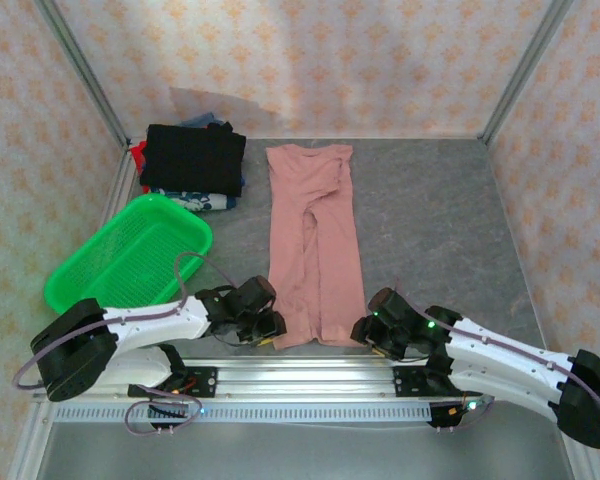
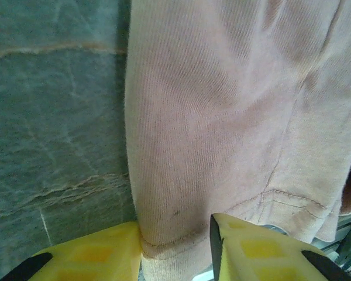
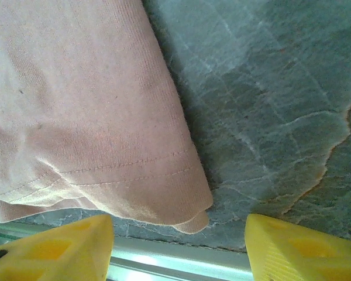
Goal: Fold and stack the t-shirts
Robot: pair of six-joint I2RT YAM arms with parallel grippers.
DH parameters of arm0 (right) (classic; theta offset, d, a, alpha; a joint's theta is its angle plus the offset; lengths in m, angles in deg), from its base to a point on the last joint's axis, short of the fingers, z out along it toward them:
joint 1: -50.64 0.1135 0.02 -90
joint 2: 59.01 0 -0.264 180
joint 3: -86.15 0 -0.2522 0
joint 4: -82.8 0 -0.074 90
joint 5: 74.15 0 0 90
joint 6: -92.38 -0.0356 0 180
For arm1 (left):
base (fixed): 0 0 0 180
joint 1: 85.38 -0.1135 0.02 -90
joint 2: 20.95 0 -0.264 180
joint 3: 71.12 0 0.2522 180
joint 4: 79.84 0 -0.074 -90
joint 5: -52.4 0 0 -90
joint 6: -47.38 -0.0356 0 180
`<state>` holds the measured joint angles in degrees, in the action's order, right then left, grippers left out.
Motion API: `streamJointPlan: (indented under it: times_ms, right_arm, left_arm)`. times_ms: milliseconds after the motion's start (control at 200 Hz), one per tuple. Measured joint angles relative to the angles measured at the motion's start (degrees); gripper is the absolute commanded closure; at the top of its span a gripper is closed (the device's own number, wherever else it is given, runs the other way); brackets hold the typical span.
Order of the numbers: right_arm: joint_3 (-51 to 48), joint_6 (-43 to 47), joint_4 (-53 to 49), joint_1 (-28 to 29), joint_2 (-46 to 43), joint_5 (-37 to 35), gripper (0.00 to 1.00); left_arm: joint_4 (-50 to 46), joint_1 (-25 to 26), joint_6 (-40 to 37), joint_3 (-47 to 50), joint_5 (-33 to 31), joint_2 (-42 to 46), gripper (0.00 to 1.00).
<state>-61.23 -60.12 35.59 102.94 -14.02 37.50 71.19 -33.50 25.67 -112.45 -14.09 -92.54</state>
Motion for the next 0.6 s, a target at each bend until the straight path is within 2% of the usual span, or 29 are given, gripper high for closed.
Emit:
streamJointPlan:
  times_ms: [245, 600]
  right_arm:
    - [-0.1, -0.5, 0.5, 0.0, 0.8, -0.2, 0.4]
    - [1.8, -0.9, 0.3, 0.0, 6.8, -0.6, 0.44]
  left_arm:
    - [-0.2, 1.0, 1.3, 0.0, -1.1, -1.4, 0.91]
    - [0.0, 1.8, 1.3, 0.0, -1.4, 1.3, 0.96]
